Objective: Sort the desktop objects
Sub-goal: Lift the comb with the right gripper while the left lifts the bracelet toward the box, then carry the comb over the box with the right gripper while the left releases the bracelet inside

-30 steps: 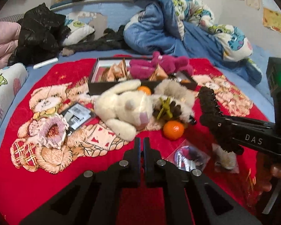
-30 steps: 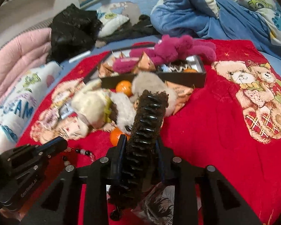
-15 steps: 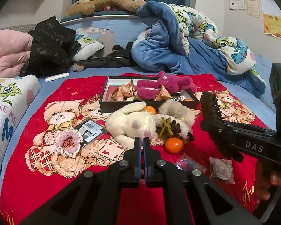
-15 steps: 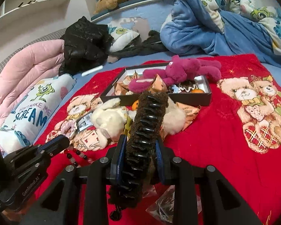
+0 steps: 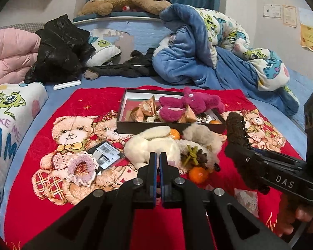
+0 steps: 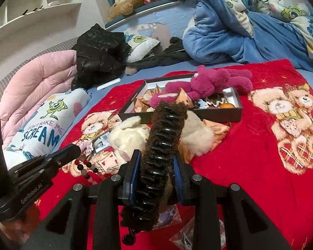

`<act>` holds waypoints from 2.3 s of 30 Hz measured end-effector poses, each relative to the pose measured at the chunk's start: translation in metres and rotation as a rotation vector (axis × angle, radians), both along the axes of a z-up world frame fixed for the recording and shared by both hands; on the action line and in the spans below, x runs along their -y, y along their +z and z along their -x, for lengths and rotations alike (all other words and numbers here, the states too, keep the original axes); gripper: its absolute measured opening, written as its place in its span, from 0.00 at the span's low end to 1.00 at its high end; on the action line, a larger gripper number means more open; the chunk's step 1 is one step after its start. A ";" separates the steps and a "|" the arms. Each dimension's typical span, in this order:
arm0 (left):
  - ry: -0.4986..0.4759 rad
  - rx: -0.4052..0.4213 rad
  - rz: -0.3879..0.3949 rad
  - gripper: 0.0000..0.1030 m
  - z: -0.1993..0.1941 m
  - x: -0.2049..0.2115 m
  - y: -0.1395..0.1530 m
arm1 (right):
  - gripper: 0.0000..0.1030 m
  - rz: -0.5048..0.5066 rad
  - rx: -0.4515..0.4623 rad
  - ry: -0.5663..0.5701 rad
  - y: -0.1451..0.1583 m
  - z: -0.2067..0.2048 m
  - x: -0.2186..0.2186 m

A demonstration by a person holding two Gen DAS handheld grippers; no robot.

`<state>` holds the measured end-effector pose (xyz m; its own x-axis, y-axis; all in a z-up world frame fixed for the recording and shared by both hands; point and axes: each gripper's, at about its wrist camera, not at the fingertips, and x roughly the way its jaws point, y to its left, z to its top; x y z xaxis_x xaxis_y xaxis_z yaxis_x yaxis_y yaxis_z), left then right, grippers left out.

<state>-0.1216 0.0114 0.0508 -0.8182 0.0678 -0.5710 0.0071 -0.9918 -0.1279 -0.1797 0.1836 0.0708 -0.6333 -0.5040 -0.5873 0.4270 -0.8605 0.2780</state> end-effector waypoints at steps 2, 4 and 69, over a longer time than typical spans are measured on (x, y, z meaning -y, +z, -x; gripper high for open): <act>0.002 0.010 0.001 0.02 0.006 0.001 0.002 | 0.27 0.002 -0.009 0.007 0.005 0.002 0.006; 0.012 0.010 0.017 0.02 0.009 0.001 0.005 | 0.27 0.010 -0.008 0.019 0.007 0.006 0.013; 0.095 0.087 0.071 0.02 0.226 0.054 -0.051 | 0.29 0.005 0.214 0.070 -0.056 0.236 0.123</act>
